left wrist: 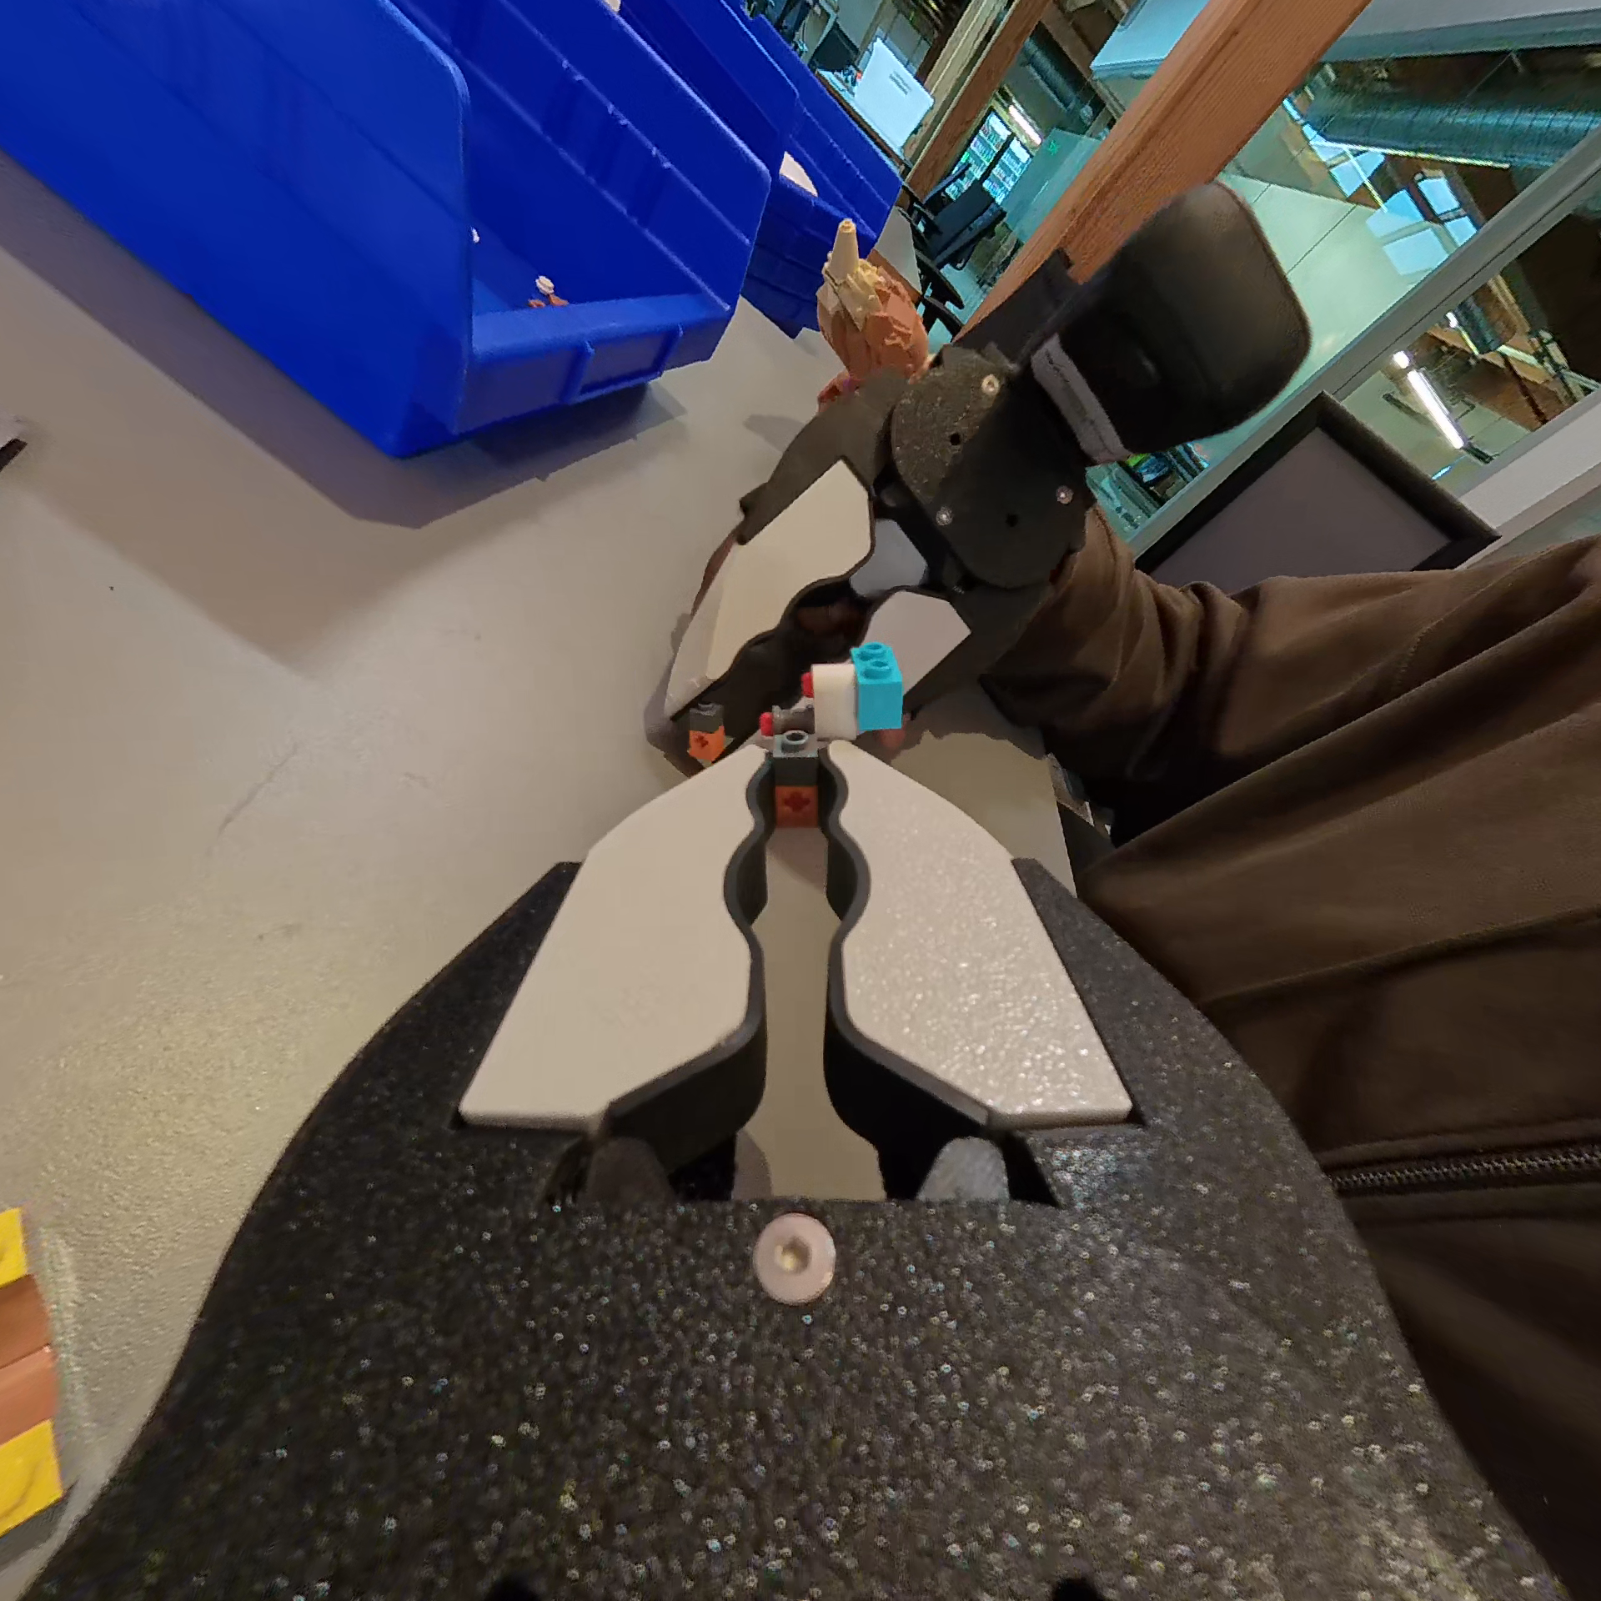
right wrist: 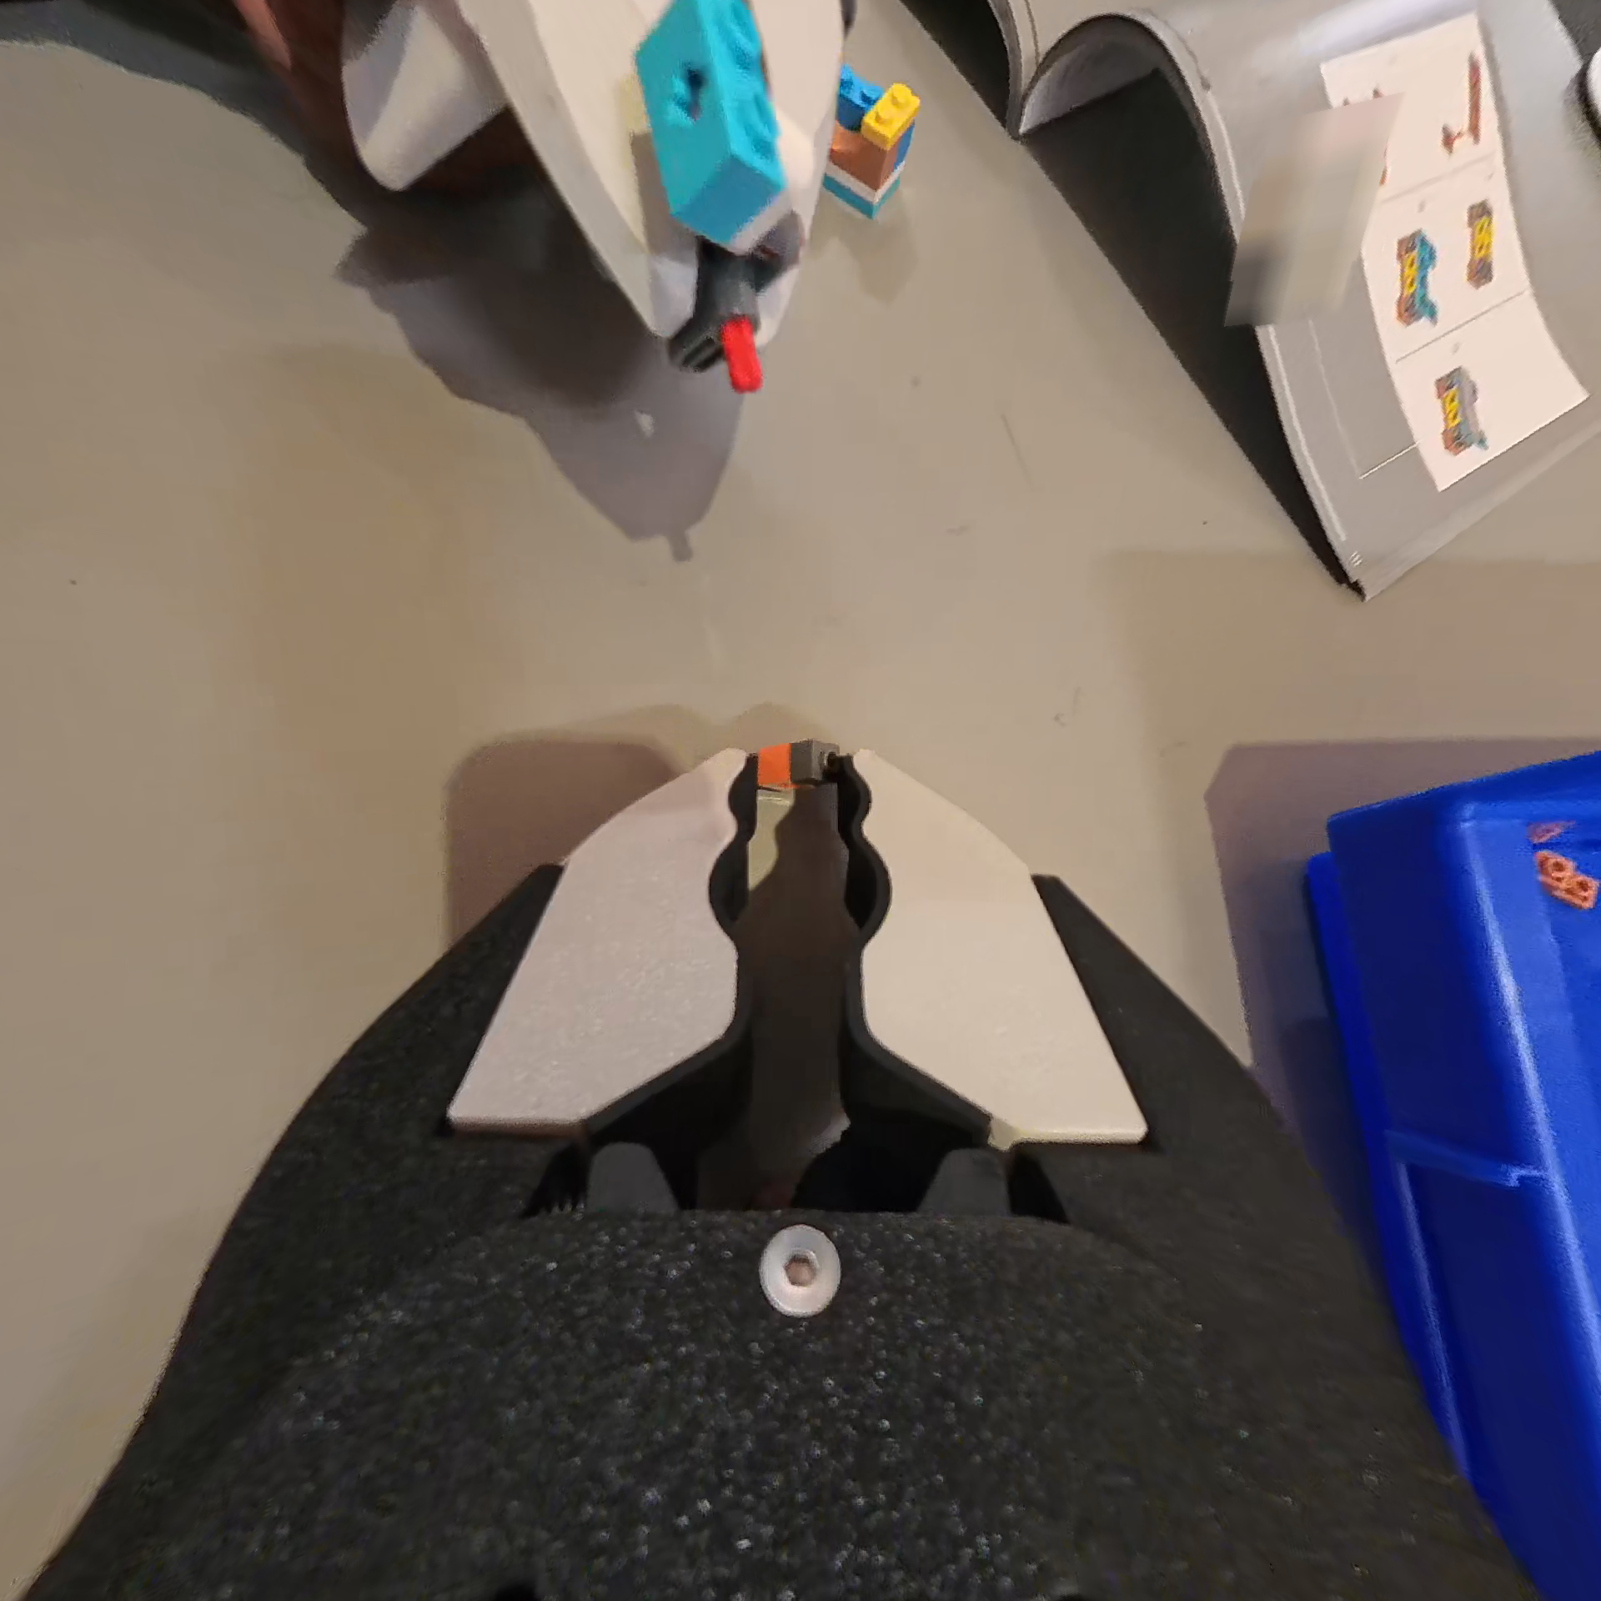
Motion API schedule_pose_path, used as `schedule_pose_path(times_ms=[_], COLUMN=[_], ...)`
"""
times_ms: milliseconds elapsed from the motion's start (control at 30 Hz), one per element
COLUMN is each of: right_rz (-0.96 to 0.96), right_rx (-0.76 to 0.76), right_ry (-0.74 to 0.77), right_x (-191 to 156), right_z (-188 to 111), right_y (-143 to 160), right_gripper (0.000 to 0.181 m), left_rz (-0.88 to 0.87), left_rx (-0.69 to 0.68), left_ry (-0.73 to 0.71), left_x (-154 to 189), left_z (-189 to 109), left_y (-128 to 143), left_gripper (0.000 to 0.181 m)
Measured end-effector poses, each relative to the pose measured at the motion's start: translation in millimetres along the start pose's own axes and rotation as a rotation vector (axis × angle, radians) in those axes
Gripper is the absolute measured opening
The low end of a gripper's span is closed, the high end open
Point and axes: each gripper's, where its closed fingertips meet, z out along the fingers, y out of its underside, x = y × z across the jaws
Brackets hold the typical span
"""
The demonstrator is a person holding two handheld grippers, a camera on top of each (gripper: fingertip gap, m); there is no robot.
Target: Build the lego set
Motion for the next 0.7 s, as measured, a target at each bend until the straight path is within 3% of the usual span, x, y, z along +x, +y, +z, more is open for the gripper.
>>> schedule_pose_path(times_ms=[167, 367, 700], right_rz=[-0.097, -0.183, -0.178], right_rx=[0.011, 0.151, 0.368], right_ry=[0.024, 0.084, 0.026], right_x=[-5.2, -5.6, -17.0], right_z=[-0.2, -12.7, -34.1], right_y=[-5.7, -33.2, -64.2], right_gripper=[0.017, 0.017, 0.017], left_rz=[-0.005, -0.042, -0.104], left_rx=[-0.019, -0.041, -0.018], left_ry=[0.006, 0.046, 0.156], left_x=[1.3, 5.7, 20.5], left_z=[2.2, 5.6, 6.9], left_y=[3.4, 8.6, 5.2], left_gripper=[0.008, 0.008, 0.008])
